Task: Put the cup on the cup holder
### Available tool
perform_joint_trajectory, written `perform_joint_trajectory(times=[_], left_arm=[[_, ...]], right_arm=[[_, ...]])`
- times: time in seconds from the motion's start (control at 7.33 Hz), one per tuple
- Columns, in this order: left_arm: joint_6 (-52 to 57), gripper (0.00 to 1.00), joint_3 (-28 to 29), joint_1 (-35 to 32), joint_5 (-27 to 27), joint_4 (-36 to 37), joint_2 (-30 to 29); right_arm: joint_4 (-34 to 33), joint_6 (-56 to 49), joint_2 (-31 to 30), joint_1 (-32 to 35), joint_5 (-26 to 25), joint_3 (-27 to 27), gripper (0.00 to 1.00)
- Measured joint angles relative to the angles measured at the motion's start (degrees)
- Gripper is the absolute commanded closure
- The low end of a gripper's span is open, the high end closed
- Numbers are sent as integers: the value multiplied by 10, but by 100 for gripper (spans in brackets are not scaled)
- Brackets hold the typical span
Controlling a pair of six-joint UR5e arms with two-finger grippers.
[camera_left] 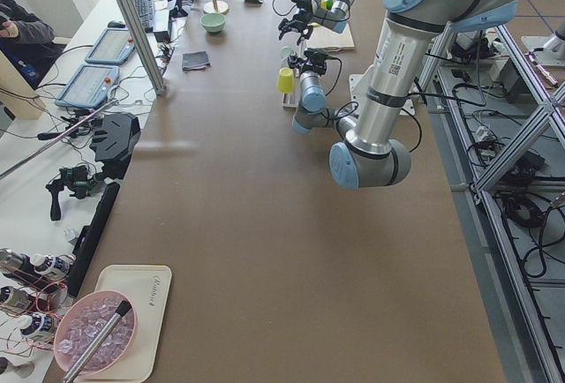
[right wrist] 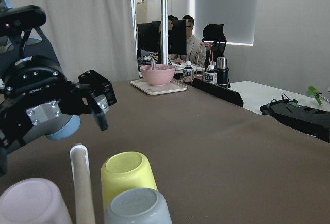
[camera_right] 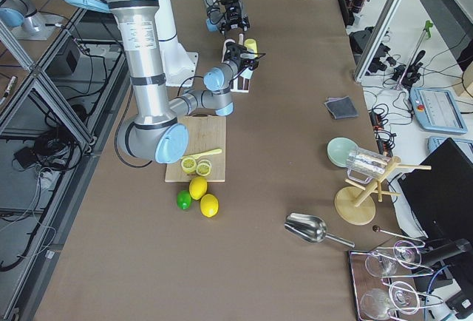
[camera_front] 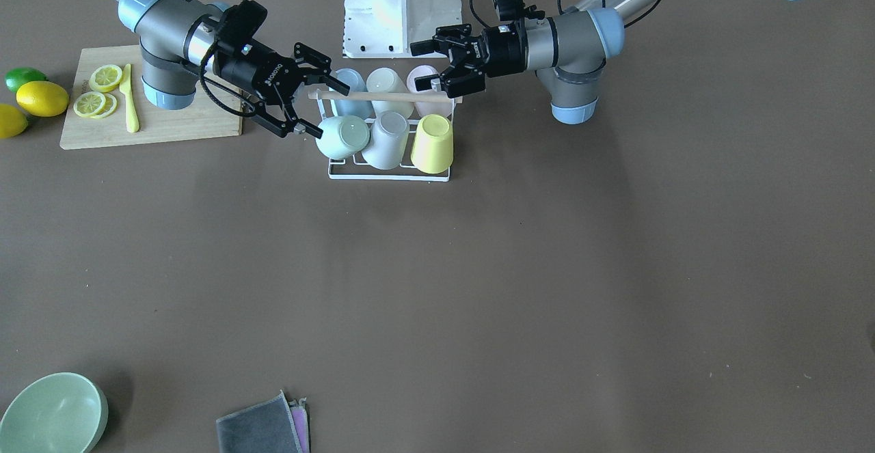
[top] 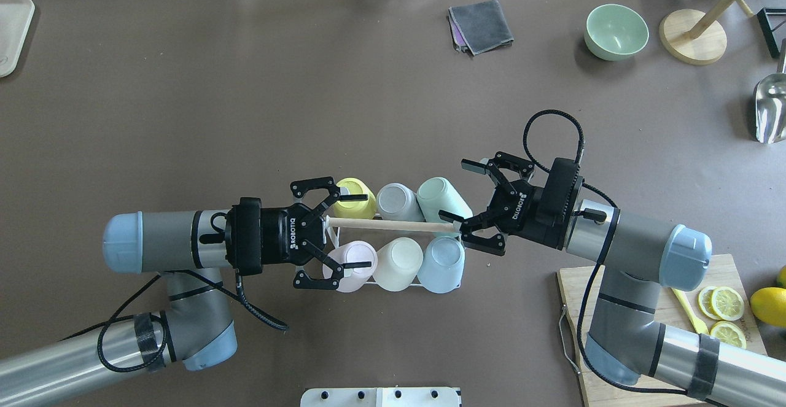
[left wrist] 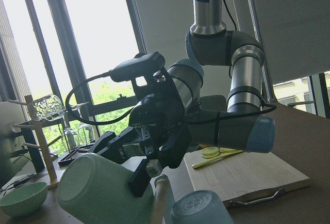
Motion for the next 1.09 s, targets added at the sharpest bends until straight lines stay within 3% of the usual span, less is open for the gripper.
perform_joint_trajectory(times=[0.41, 0.68, 1.09], left_arm=[[-9, 2, -82, -51, -2, 202, 2], [-11, 2, -119, -85, -1, 347, 6], [-5, 2, -151, -129, 24, 599, 12]], right_arm=[[-11, 1, -20, 12, 20, 24, 0], [-71, 3, -77, 73, 128, 83, 0], [-225, 2, -166, 202, 327, 147, 0]])
